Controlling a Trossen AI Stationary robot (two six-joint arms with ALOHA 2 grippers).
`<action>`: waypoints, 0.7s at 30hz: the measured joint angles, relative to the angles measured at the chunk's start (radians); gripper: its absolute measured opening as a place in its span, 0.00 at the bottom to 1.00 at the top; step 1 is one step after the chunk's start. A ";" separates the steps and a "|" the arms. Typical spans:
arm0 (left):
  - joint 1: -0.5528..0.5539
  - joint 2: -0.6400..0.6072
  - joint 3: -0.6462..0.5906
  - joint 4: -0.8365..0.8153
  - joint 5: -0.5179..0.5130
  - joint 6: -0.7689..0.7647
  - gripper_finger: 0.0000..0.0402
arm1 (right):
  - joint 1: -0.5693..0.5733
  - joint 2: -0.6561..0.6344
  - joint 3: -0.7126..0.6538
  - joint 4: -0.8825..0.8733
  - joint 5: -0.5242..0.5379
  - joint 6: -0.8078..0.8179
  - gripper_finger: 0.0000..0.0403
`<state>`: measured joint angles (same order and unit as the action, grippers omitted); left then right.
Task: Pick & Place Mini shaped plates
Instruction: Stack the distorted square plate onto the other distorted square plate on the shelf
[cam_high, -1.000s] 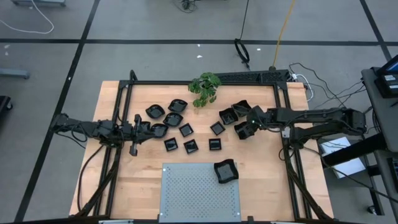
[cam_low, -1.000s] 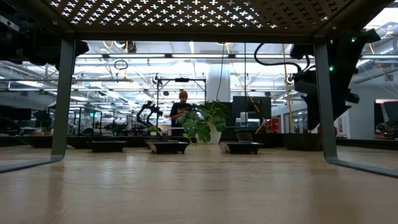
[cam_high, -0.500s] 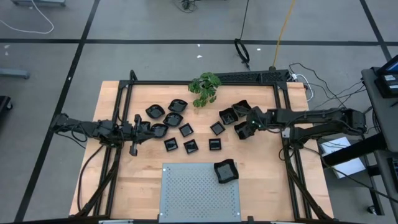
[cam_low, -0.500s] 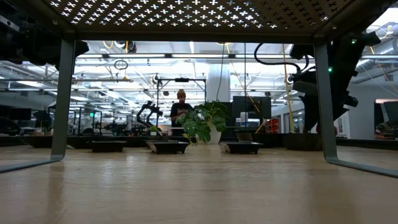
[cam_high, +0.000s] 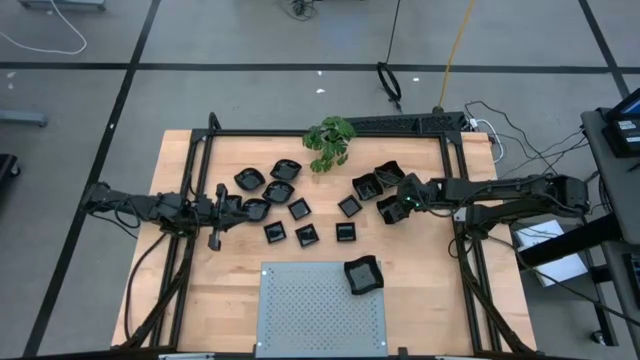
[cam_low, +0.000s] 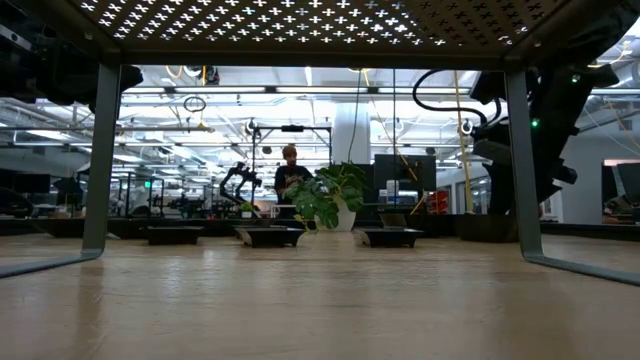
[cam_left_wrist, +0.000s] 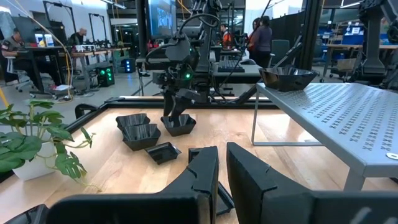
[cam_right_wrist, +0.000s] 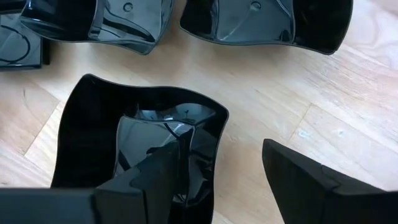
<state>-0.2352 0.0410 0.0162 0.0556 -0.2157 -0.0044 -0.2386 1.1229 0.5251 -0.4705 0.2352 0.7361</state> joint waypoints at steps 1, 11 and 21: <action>0.000 0.000 0.000 0.000 0.000 0.000 0.09 | 0.000 0.000 0.000 0.000 0.001 0.000 0.52; 0.000 0.000 0.000 0.000 0.000 0.000 0.09 | 0.000 0.000 0.000 0.000 0.002 -0.010 0.38; 0.000 0.000 0.000 0.000 0.000 0.000 0.09 | 0.000 0.000 0.000 0.002 0.000 -0.023 0.25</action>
<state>-0.2352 0.0410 0.0162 0.0557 -0.2157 -0.0040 -0.2386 1.1225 0.5251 -0.4685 0.2352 0.7132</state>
